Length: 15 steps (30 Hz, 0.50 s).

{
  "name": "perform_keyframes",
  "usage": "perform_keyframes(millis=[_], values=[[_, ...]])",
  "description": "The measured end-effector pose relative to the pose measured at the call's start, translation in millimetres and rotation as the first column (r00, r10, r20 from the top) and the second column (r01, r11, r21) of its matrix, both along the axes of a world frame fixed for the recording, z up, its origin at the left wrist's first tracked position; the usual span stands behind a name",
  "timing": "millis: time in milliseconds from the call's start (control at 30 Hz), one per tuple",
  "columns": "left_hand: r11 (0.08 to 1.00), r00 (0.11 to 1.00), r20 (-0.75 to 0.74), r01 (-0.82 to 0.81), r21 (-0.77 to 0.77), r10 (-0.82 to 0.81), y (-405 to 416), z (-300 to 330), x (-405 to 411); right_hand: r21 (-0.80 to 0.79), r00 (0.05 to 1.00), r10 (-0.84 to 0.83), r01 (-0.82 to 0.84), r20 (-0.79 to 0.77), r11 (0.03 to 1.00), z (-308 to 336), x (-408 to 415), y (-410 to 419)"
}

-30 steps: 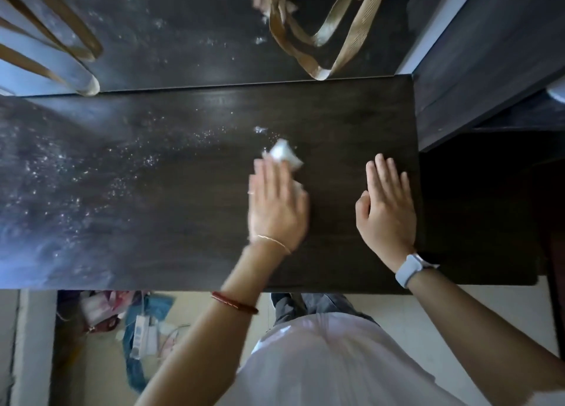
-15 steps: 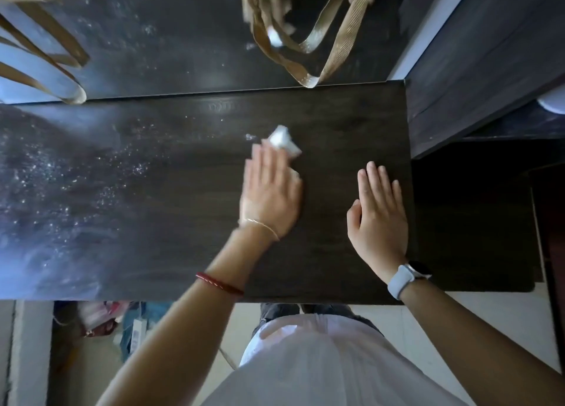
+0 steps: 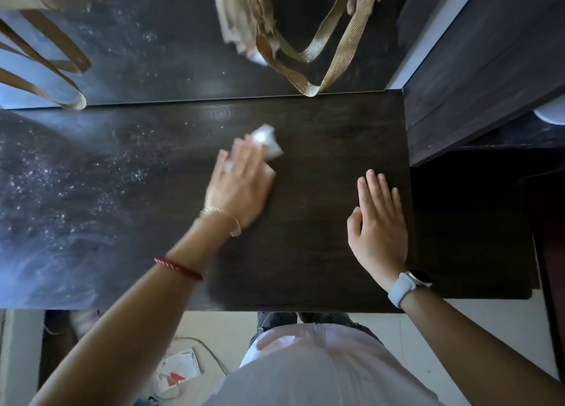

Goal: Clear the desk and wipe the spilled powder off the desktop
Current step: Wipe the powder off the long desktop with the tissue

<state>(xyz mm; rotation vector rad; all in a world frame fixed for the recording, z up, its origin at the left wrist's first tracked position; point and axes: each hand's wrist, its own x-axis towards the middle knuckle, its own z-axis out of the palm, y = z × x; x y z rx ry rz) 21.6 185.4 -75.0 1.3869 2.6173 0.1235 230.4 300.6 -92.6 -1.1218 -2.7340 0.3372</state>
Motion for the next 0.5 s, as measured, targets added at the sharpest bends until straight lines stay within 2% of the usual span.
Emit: perform_keyframes(millis=[33,67,100,133,200,267,300,333,367,400,433,467,500], values=[[0.975,0.975,0.027,-0.221,-0.012,0.221,5.5,-0.8,-26.0,0.002,1.0,0.003,-0.003,0.002,1.0,-0.3,0.3,-0.1],[0.928,0.926,0.062,-0.369,-0.055,0.372,12.0,1.9,-43.7,0.005,1.0,0.008,-0.008,0.006,1.0,-0.8,0.6,-0.3],[0.902,0.901,0.071,-0.421,-0.09,0.428,20.1,3.0,-46.2,0.007,1.0,0.012,-0.012,0.008,1.0,-1.3,0.6,-0.4],[0.934,0.934,0.039,-0.352,-0.059,0.355,28.3,1.4,-32.0,0.008,1.0,0.014,-0.014,0.006,1.0,-1.5,0.5,-0.2],[1.0,0.998,0.064,-0.007,0.03,0.005,30.9,-1.1,25.8,-0.003,1.0,0.006,-0.006,-0.005,1.0,-1.6,0.7,0.6],[0.95,0.944,0.11,0.309,0.034,-0.311,5.9,2.0,71.9,-0.012,1.0,-0.004,0.004,-0.015,1.0,-1.5,0.6,0.9],[0.921,0.917,0.08,0.39,0.02,-0.39,-4.9,3.4,69.2,-0.012,1.0,-0.005,0.004,-0.017,1.0,-1.5,0.8,0.8],[0.915,0.915,-0.014,0.404,0.019,-0.403,-9.9,1.7,52.7,-0.011,1.0,-0.005,0.005,-0.021,1.0,-1.5,0.8,0.6],[0.945,0.939,-0.108,0.327,0.002,-0.325,-9.0,-2.7,30.1,-0.007,1.0,-0.005,0.005,-0.027,1.0,-1.5,1.0,0.5],[0.988,0.983,-0.107,0.153,0.007,-0.151,-3.2,-2.4,8.1,-0.001,1.0,-0.003,0.003,-0.031,1.0,-1.7,1.1,0.5],[0.999,0.997,-0.077,-0.027,0.029,0.029,3.5,-1.2,-10.9,0.002,0.999,-0.002,0.002,-0.032,1.0,-2.0,1.2,0.2],[0.99,0.99,-0.004,-0.138,0.027,0.138,9.9,1.7,-15.3,0.002,0.999,-0.002,0.002,-0.033,1.0,-2.1,1.5,0.3],[0.992,0.993,0.027,-0.115,0.044,0.114,13.8,2.8,-2.6,-0.001,0.999,-0.002,0.002,-0.033,1.0,-2.3,1.5,0.6]])
